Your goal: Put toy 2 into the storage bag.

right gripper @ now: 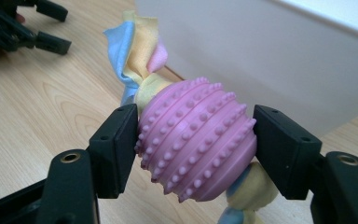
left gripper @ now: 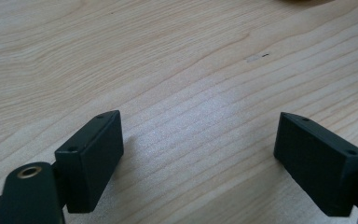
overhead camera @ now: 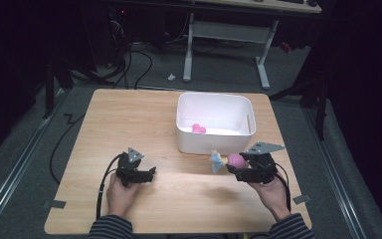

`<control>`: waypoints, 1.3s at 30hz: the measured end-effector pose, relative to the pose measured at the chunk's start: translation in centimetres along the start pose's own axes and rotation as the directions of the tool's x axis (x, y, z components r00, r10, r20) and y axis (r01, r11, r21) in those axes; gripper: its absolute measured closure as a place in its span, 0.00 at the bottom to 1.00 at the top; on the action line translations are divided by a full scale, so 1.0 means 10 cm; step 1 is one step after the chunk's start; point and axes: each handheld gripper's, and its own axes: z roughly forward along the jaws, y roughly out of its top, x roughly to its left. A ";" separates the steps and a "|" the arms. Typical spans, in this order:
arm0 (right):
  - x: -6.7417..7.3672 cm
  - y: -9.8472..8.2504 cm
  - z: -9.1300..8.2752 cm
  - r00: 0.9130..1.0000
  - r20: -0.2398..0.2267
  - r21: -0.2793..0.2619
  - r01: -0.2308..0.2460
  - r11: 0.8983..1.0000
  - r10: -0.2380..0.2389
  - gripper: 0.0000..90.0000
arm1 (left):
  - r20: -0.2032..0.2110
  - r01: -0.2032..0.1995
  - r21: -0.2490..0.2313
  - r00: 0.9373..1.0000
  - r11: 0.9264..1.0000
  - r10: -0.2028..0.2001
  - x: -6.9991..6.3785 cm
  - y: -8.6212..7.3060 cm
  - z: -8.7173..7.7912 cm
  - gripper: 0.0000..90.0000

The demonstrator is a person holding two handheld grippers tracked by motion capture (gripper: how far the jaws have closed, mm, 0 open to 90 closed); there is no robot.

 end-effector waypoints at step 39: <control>-0.19 0.75 -0.29 0.999 0.030 -0.042 0.043 0.998 -0.042 0.38 | -0.002 0.002 -0.001 1.000 1.000 -0.002 0.00 0.00 0.00 0.18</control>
